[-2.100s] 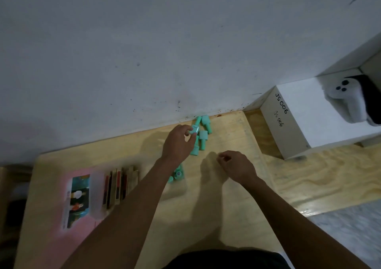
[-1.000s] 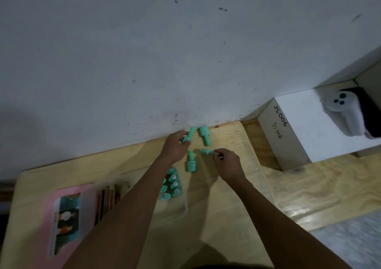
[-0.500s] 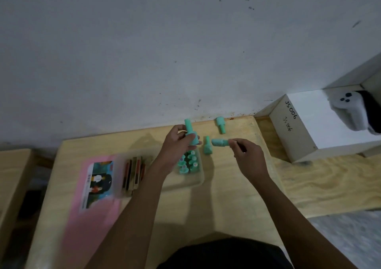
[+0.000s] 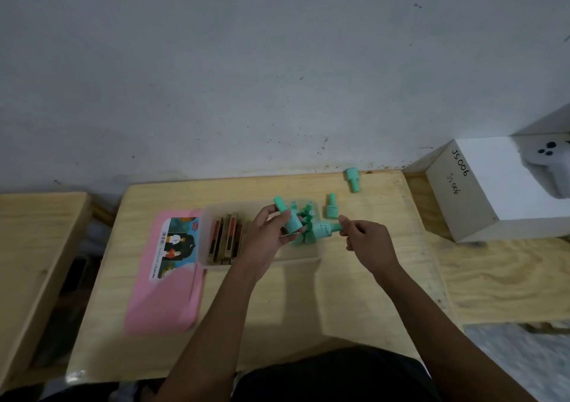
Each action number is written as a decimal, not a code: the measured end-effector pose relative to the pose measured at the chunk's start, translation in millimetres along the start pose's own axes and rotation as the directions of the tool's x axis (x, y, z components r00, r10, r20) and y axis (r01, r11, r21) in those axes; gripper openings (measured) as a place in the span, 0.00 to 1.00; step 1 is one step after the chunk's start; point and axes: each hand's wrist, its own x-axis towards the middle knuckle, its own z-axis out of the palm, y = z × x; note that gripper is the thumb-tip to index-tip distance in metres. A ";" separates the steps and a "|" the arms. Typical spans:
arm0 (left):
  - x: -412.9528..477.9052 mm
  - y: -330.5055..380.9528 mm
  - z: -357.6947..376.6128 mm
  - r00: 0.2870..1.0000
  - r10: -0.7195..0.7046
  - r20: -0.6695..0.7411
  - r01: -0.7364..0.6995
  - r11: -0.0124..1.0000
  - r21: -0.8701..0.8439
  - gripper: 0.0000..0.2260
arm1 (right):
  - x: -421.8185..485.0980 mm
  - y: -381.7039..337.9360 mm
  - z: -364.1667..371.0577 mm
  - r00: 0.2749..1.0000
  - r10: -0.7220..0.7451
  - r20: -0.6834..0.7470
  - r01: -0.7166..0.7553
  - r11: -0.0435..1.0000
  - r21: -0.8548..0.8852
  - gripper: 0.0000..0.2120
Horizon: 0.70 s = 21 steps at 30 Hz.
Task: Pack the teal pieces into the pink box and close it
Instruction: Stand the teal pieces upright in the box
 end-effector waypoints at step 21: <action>7.1 -37.3 -28.0 0.943 0.333 -0.016 -0.177 0.540 0.823 0.07 | 2.0 22.9 38.1 0.909 -0.374 0.184 0.388 0.600 -0.699 0.10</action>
